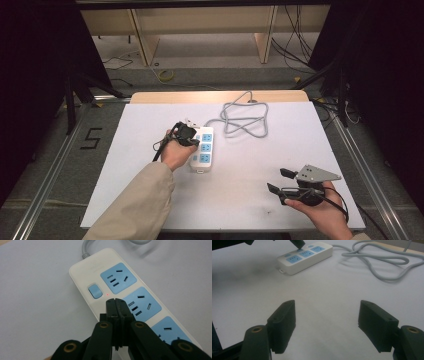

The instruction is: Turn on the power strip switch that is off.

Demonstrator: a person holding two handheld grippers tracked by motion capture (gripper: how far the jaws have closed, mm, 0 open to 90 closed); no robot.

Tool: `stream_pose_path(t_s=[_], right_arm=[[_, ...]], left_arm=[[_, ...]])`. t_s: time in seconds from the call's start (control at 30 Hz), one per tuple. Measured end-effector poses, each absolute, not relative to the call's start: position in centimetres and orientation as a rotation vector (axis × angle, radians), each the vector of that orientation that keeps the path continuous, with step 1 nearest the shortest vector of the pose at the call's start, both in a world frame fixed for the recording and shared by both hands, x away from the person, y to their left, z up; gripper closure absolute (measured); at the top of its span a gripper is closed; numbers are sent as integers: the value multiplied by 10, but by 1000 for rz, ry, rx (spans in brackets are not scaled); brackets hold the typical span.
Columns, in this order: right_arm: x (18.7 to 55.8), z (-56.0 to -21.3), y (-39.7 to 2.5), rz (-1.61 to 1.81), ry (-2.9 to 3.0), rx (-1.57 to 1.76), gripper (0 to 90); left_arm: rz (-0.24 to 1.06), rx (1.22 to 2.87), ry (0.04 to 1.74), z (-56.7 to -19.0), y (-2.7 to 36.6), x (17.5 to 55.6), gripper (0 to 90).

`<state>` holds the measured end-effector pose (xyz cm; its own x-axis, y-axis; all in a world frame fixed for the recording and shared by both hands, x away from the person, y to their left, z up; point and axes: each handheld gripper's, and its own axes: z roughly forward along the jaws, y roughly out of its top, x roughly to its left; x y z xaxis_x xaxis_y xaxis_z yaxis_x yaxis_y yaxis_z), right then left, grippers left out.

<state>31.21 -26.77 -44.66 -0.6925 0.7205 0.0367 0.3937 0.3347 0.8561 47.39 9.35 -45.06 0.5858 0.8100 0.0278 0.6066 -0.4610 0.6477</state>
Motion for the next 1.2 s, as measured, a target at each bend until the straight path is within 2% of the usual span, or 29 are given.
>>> stream_pose_path(t_s=[1.2], right_arm=[[312, -447, -267, 1298, 2256, 986, 307]], left_arm=[[477, 2297, 1109, -450, 85, 474, 899]])
